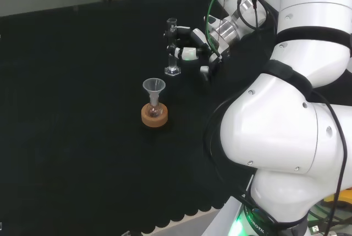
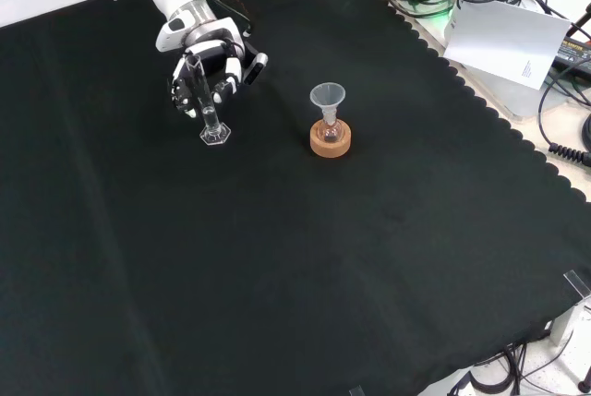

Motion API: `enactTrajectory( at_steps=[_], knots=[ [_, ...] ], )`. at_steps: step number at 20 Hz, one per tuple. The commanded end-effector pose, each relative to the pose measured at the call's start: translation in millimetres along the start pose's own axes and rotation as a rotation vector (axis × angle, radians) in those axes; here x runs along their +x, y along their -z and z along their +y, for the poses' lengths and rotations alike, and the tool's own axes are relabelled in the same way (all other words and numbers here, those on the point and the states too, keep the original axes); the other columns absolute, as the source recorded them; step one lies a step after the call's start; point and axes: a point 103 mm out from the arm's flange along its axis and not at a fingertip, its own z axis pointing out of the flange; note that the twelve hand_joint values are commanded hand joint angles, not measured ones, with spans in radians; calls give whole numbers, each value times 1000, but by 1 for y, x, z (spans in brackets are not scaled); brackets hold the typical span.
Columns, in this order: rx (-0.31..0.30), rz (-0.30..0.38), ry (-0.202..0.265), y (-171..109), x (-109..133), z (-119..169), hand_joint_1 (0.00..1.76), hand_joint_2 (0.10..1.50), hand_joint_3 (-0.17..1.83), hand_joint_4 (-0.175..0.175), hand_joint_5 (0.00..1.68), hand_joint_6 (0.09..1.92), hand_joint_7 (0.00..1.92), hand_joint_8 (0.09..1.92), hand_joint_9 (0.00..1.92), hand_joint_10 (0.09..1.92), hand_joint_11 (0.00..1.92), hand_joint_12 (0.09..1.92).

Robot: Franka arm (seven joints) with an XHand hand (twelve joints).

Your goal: Pick up the graduated cylinder.

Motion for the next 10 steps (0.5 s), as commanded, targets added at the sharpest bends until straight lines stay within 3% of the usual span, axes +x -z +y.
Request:
enactTrajectory(
  at_steps=[1, 3, 5, 7, 10],
  knots=[
    [0, -15, 1, 0, 1, 1, 1111, 811, 664, 7, 739, 658, 850, 569, 1103, 295, 876, 1052],
    [0, -39, -3, -1, 3, 2, 1133, 845, 660, 17, 794, 661, 899, 567, 1132, 279, 925, 1018],
    [13, -71, -2, -3, 5, 3, 1117, 1009, 341, -68, 848, 994, 974, 558, 1179, 260, 1005, 974],
    [23, -106, 1, -1, 8, 2, 1126, 1105, 132, -136, 880, 1108, 1042, 525, 1224, 230, 1069, 919],
    [40, -150, 1, 3, 13, 1, 1142, 1130, 42, -171, 925, 1093, 1095, 484, 1264, 193, 1110, 875]
  ],
)
